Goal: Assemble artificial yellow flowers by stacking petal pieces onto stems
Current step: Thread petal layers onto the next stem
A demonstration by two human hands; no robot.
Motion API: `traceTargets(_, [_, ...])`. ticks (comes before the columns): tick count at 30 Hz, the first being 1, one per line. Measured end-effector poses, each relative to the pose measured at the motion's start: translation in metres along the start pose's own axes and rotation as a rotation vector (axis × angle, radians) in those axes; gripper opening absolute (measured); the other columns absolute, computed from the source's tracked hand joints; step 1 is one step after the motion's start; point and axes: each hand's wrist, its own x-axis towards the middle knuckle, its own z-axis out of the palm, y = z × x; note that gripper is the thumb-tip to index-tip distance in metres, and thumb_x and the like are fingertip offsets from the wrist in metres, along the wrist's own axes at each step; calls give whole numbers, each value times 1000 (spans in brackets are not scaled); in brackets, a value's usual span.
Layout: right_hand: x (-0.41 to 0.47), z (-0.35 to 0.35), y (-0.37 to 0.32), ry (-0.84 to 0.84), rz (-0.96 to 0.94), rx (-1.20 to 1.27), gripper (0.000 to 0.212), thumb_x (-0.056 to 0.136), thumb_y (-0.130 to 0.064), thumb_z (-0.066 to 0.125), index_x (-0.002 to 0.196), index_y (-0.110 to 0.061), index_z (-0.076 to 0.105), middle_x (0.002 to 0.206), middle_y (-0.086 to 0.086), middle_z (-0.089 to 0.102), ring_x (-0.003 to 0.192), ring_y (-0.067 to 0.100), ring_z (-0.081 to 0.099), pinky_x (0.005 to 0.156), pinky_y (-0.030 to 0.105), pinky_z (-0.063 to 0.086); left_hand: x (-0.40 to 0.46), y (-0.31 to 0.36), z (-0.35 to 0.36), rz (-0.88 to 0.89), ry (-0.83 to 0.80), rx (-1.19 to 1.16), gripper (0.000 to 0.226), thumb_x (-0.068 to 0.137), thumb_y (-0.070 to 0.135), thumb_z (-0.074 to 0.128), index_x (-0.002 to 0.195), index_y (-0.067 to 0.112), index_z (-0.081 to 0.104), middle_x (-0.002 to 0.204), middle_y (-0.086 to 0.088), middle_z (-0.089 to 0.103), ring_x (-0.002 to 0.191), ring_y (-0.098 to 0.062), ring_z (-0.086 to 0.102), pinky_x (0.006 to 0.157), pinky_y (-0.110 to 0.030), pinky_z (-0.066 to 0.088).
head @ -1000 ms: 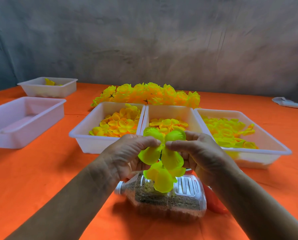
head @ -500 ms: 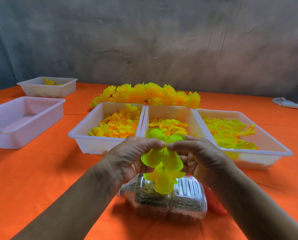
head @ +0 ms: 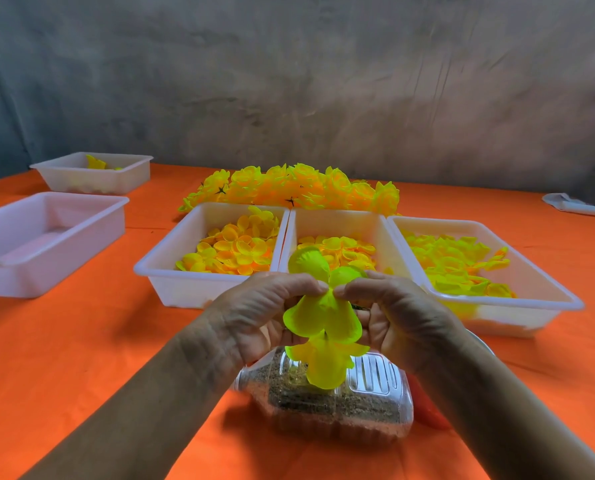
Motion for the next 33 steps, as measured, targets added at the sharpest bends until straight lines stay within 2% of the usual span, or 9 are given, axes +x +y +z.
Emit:
traceTargets(3, [2,0,0,-4,4,16,70,76,8,61,136,-12,32,95,20,66,51,25,67,45,33,55,1,0,0,-4,-24,18,10,74,26,68,72,27,77,74,4,74,67,-10,70,55,-22,53])
traceTargets(8, [2,-1,0,-31,23,-4,70,77,8,58,141,-3,33,103,23,65,55,28,68,47,33,55,3,-3,-4,-20,-33,6,8,75,27,70,76,26,77,78,3,74,71,-11,71,58,-24,54])
traceTargets(13, [0,-2,-1,-48,2,-19,58,65,3,66,120,-6,48,90,16,67,54,25,66,55,39,57,5,-4,-3,-37,-45,39,11,68,32,73,77,28,77,78,5,74,72,-9,71,59,-24,54])
traceTargets(15, [-1,-1,-1,-22,-15,-49,77,49,-9,73,122,-4,50,87,13,68,55,21,66,52,35,55,6,-4,-4,-41,-33,38,13,65,32,74,76,27,77,77,5,74,71,-10,71,59,-24,53])
traceTargets(17, [0,-1,0,-15,-22,-50,94,43,-10,73,132,-1,44,91,16,69,59,24,68,57,41,57,7,-5,-4,-50,-26,27,8,69,28,72,75,26,77,77,4,74,71,-11,71,59,-24,53])
traceTargets(20, [-2,-1,-1,-36,-19,-47,76,48,-7,71,121,0,52,87,17,71,61,27,69,65,44,56,8,-5,-1,-59,-21,16,12,73,25,66,70,27,77,73,4,73,68,-10,70,57,-23,53])
traceTargets(26, [-2,-2,-1,-68,5,-65,22,68,5,65,88,-5,64,78,15,71,57,25,68,58,38,57,2,-4,11,-81,58,-19,25,82,11,60,61,14,74,64,0,70,56,-11,67,48,-21,51])
traceTargets(29, [-3,-4,1,-34,-22,-137,17,75,5,63,89,-5,65,78,16,71,58,25,69,58,36,57,-1,-4,15,-52,161,0,12,82,8,61,71,13,64,62,-2,68,50,-12,63,44,-20,49])
traceTargets(33, [-4,-8,2,1,-96,-210,16,74,4,66,83,-9,66,74,11,71,56,21,67,57,33,56,-2,1,16,-27,205,37,1,79,11,65,78,12,65,63,-1,67,50,-12,62,50,-21,50])
